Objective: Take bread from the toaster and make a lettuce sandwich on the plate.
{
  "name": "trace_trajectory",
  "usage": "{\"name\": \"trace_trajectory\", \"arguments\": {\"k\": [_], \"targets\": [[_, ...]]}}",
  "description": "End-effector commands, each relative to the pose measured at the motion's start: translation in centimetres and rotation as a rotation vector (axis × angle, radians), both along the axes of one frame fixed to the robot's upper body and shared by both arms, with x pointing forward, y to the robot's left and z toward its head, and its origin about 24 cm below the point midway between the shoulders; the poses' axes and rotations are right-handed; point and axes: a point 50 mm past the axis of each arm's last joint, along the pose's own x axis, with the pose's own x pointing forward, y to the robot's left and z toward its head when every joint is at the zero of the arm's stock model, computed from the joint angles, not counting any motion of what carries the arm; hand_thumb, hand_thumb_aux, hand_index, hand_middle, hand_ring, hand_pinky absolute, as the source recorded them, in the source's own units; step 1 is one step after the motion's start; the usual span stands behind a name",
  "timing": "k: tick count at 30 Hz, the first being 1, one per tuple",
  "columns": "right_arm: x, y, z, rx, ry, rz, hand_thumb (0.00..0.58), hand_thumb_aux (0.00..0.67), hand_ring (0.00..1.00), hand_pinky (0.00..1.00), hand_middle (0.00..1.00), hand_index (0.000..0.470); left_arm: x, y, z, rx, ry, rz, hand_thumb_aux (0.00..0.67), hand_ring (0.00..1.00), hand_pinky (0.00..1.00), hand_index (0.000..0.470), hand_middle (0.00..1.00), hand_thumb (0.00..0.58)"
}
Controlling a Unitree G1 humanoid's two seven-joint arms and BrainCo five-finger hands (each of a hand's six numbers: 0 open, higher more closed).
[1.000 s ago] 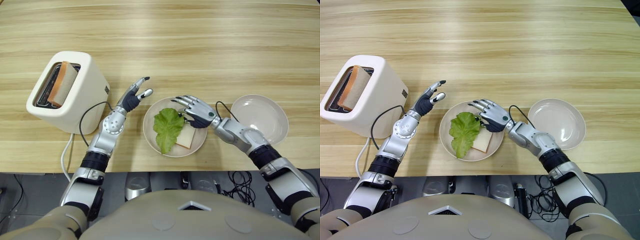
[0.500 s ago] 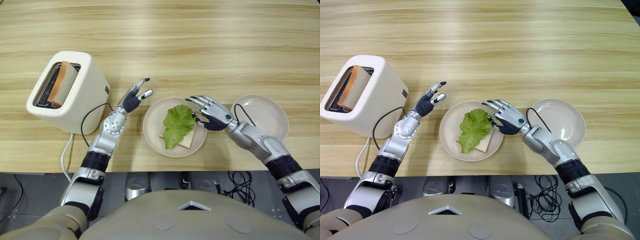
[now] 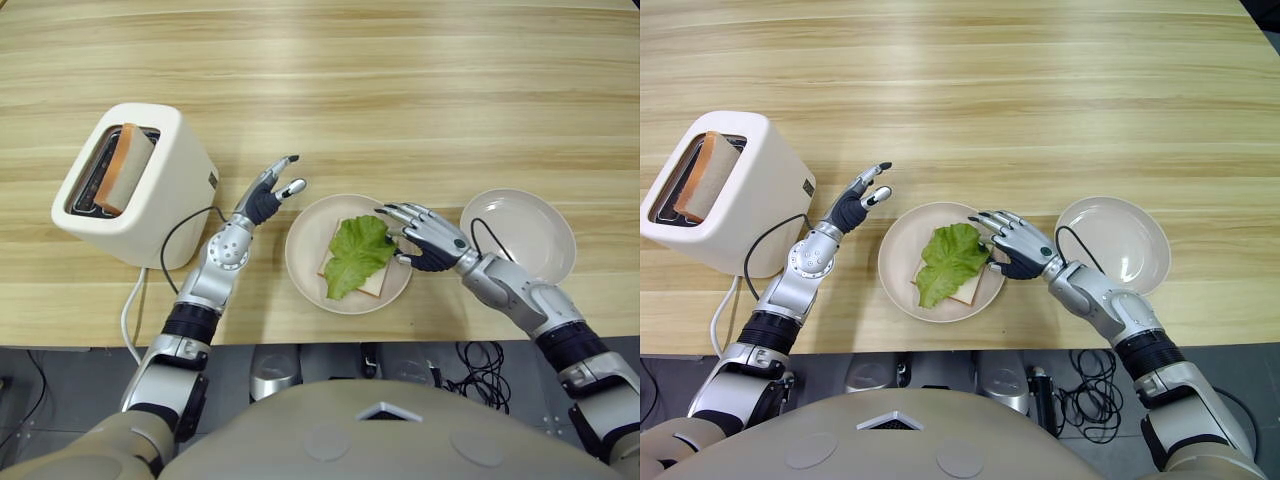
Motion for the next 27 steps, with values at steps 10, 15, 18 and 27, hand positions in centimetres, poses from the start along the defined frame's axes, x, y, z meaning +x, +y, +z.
{"name": "trace_trajectory", "arguments": {"k": [10,15,18,27], "targets": [[1.7,-0.8,2.5,0.03,-0.084,-0.046,0.0,0.0,0.0,0.0,0.0,0.0,0.1,0.1,-0.3,-0.001,0.019,-0.001,0.0,0.0,0.0,0.0,0.0,0.0],[2.3,-1.1,3.7,0.043,-0.108,-0.053,0.0,0.0,0.0,0.0,0.0,0.0,0.1,0.2,-0.3,0.0,0.018,0.005,0.0,0.0,0.0,0.0,0.0,0.0],[2.5,-1.0,4.4,0.067,-0.128,-0.055,0.0,0.0,0.0,0.0,0.0,0.0,0.1,0.5,0.2,-0.001,-0.007,0.015,0.0,0.0,0.0,0.0,0.0,0.0],[2.6,-1.0,5.1,0.206,-0.178,-0.124,0.0,0.0,0.0,0.0,0.0,0.0,-2.5,2.5,11.3,0.168,-0.47,0.069,0.0,0.0,0.0,0.0,0.0,0.0]]}}
